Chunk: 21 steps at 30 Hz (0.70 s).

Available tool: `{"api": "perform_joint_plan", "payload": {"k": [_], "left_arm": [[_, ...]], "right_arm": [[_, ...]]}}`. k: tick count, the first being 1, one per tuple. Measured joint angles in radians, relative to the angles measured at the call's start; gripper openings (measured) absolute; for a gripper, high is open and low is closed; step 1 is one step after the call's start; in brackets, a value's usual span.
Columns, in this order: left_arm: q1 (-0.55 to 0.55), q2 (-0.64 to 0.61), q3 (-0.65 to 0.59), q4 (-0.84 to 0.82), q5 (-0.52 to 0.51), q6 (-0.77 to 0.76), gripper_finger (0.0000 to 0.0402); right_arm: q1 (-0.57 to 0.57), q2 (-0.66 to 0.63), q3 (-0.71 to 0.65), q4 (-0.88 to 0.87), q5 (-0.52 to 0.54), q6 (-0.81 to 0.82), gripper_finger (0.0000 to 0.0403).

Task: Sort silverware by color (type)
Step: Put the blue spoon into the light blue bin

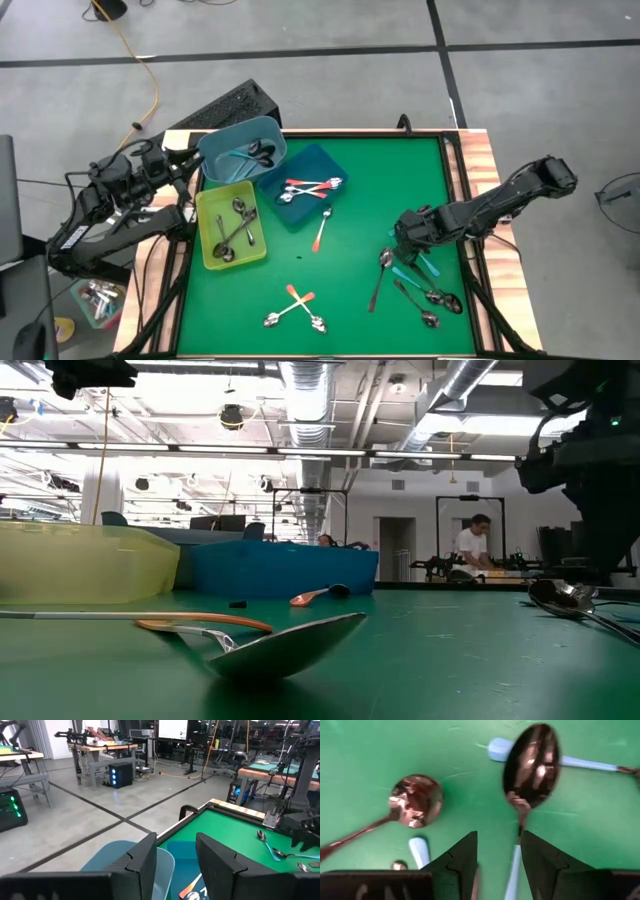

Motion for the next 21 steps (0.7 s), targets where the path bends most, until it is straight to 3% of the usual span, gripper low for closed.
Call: {"api": "perform_joint_plan", "payload": {"k": [21], "left_arm": [[0.0,0.0,0.0,-0.01,0.0,-0.018,0.0122]], "right_arm": [[-0.001,0.0,-0.126,0.094,-0.054,-0.006,0.0159]]}}
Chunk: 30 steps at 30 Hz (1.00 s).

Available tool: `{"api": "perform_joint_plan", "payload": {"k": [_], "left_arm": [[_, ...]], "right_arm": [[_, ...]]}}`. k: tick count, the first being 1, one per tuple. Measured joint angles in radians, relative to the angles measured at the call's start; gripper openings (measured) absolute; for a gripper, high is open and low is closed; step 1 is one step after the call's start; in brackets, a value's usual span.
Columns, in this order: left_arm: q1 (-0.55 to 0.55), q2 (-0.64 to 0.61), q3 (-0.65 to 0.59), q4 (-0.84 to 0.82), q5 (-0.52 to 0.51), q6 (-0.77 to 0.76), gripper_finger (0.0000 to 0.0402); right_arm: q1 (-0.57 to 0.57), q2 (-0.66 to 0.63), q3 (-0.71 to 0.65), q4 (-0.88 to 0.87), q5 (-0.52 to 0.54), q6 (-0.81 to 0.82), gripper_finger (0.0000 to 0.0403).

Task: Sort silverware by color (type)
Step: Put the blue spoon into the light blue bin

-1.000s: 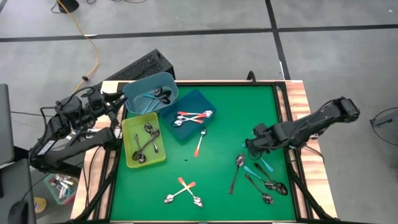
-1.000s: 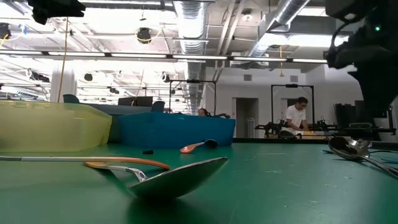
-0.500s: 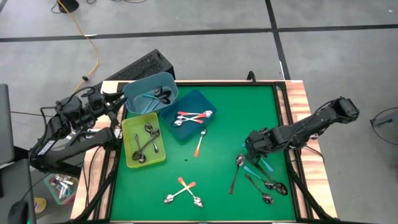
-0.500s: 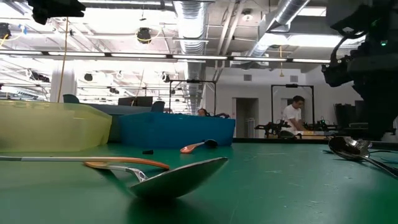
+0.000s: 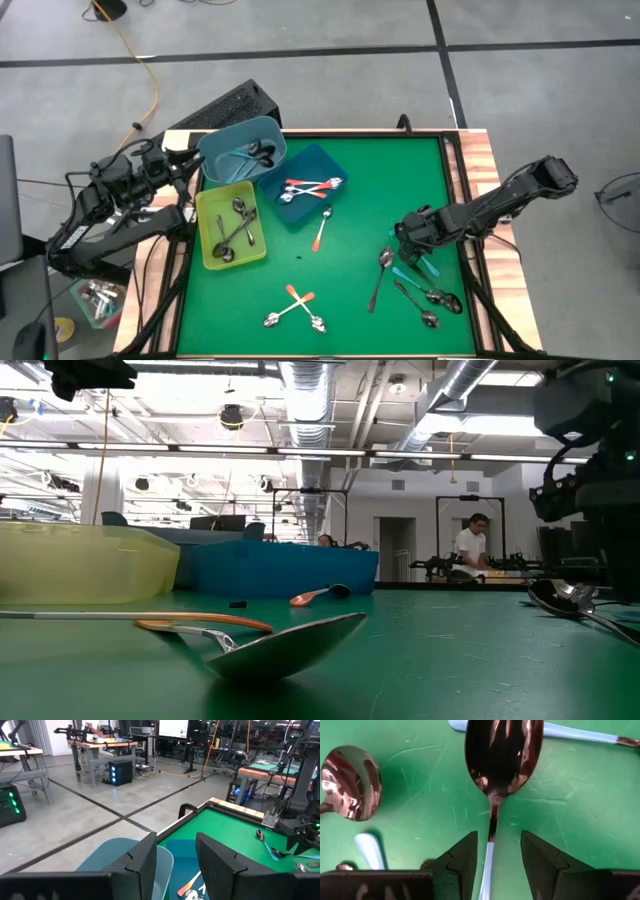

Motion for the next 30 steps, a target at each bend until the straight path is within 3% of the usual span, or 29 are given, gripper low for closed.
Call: {"api": "perform_joint_plan", "payload": {"k": [12,22,30], "left_arm": [[0.0,0.0,0.0,0.001,0.0,-0.002,0.0122],[0.0,0.0,0.0,0.002,0.0,-0.01,0.0122],[0.0,0.0,0.0,0.002,0.0,-0.025,0.0122]], "right_arm": [[0.0,0.004,-0.02,0.034,0.003,0.01,0.0159],[-0.001,0.141,0.003,0.007,0.013,0.056,0.0158],[-0.001,0.179,0.048,-0.085,0.032,0.075,0.0088]]}}
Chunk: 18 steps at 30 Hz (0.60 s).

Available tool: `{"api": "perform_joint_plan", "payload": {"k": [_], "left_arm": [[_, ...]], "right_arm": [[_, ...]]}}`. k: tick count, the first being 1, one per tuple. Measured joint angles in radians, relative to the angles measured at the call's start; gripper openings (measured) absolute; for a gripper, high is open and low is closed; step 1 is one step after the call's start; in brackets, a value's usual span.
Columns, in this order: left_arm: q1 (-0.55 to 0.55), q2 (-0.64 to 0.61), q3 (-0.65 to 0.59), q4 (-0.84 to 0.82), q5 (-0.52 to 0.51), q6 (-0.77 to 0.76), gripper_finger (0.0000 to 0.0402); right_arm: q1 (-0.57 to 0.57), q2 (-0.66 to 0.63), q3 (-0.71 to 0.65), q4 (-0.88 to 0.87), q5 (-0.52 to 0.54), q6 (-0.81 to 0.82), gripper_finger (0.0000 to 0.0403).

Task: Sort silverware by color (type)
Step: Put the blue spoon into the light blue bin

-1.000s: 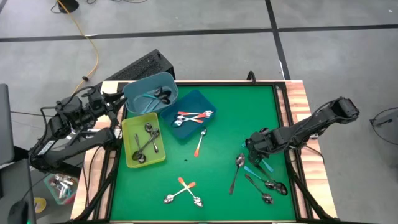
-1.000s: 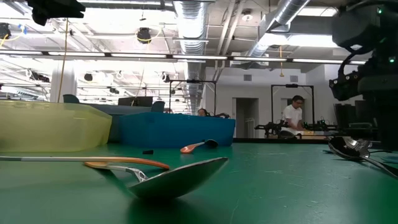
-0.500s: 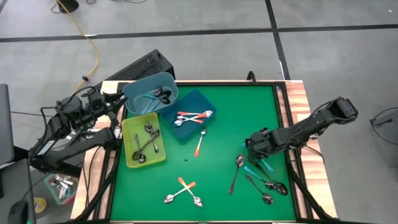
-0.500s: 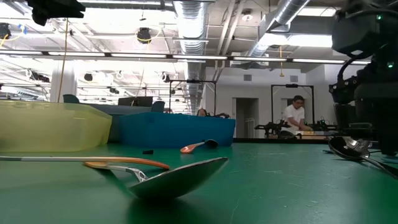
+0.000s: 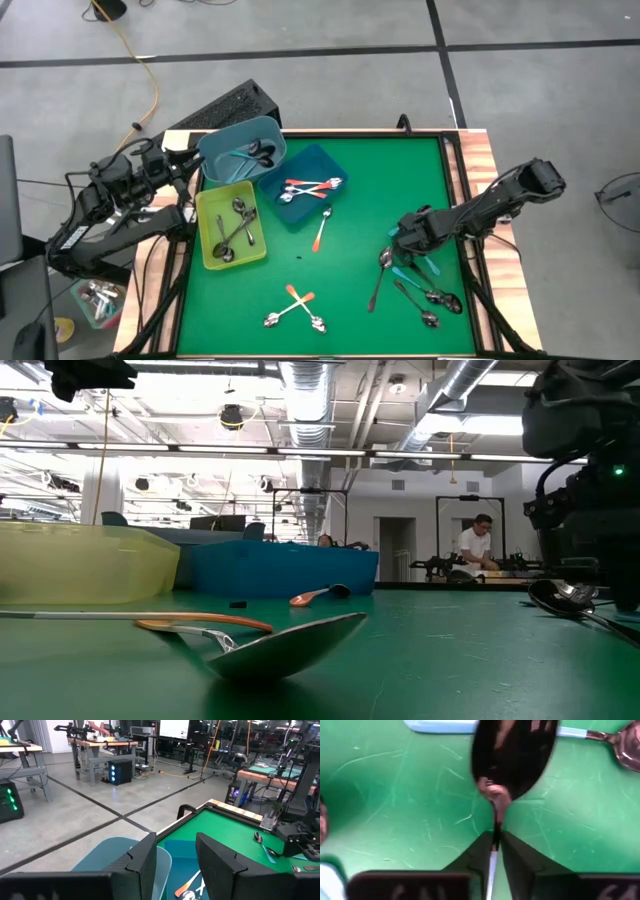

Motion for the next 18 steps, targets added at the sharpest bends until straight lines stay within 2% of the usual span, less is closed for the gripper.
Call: {"api": "perform_joint_plan", "payload": {"k": [6,18], "left_arm": [[0.0,0.0,0.0,-0.004,0.0,0.0,0.0122],[0.0,0.0,0.0,-0.022,-0.004,0.0,0.0122]], "right_arm": [[0.0,-0.002,0.018,-0.001,-0.004,0.019,0.0012],[0.0,0.001,0.074,-0.003,0.025,0.089,0.0004]]}}
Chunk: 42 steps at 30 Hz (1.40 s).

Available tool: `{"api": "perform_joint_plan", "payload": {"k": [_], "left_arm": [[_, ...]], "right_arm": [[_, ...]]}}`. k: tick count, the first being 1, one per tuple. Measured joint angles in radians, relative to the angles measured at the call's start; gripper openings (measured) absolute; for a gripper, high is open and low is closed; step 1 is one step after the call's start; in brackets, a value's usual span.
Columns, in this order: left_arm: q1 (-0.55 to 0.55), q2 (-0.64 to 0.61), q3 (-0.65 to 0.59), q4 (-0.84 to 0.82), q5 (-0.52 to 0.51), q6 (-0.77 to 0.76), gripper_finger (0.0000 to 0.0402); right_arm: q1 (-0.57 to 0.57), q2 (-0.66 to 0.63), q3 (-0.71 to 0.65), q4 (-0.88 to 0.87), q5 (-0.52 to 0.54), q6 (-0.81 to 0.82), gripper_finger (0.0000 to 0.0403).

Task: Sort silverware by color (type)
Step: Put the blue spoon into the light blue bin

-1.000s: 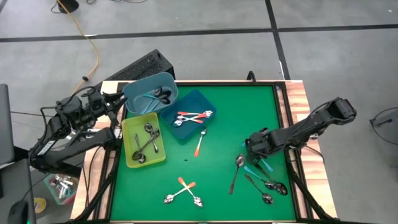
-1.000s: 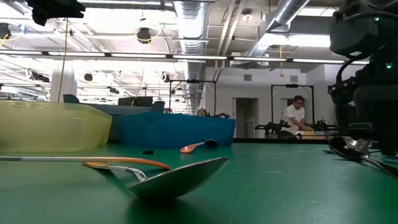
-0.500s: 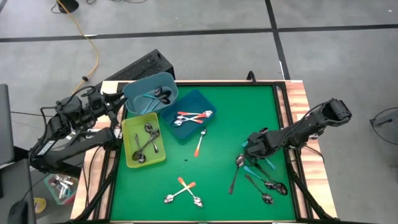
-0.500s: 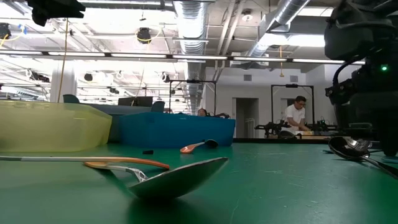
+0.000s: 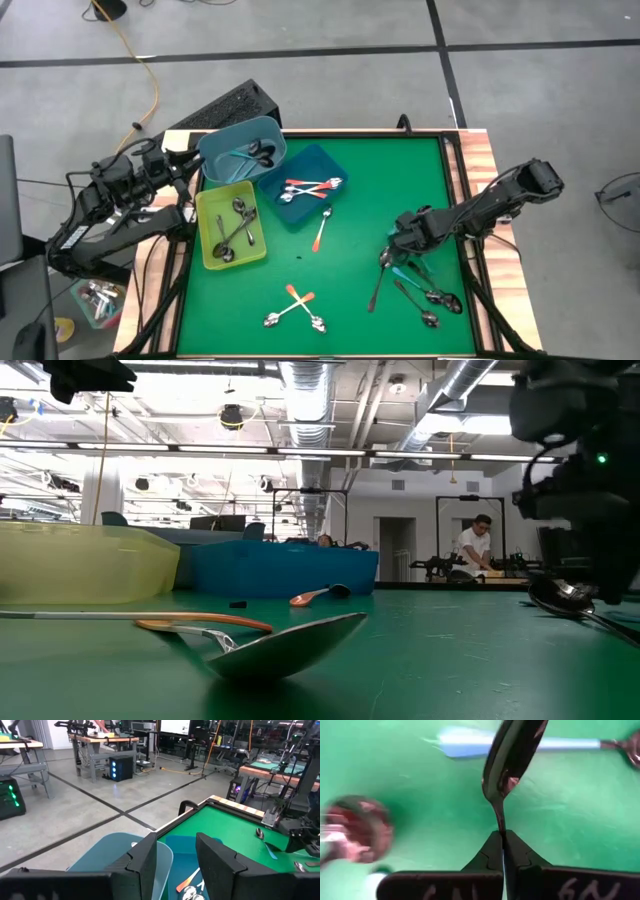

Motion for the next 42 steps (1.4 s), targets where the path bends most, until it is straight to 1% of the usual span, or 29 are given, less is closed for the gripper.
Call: {"api": "perform_joint_plan", "payload": {"k": [7,16,24,32,37,42], "left_arm": [[0.0,0.0,0.0,0.0,0.0,0.0,0.0122],[0.0,0.0,0.0,0.0,0.0,-0.007,0.0122],[0.0,0.0,0.0,0.0,-0.001,-0.008,0.0122],[0.0,0.0,0.0,0.008,-0.002,-0.012,0.0122],[0.0,0.0,0.0,0.005,-0.003,-0.023,0.0122],[0.0,0.0,0.0,0.005,-0.003,-0.022,0.0122]], "right_arm": [[-0.002,0.0,0.086,-0.016,0.057,-0.063,0.0001],[-0.002,-0.001,0.213,-0.118,0.111,-0.116,0.0],[-0.028,-0.002,0.326,-0.135,0.215,-0.197,0.0],[-0.088,-0.002,0.435,-0.128,0.312,-0.35,0.0],[-0.149,-0.002,0.476,-0.082,0.321,-0.475,0.0],[-0.21,-0.003,0.483,-0.009,0.319,-0.575,0.0]]}}
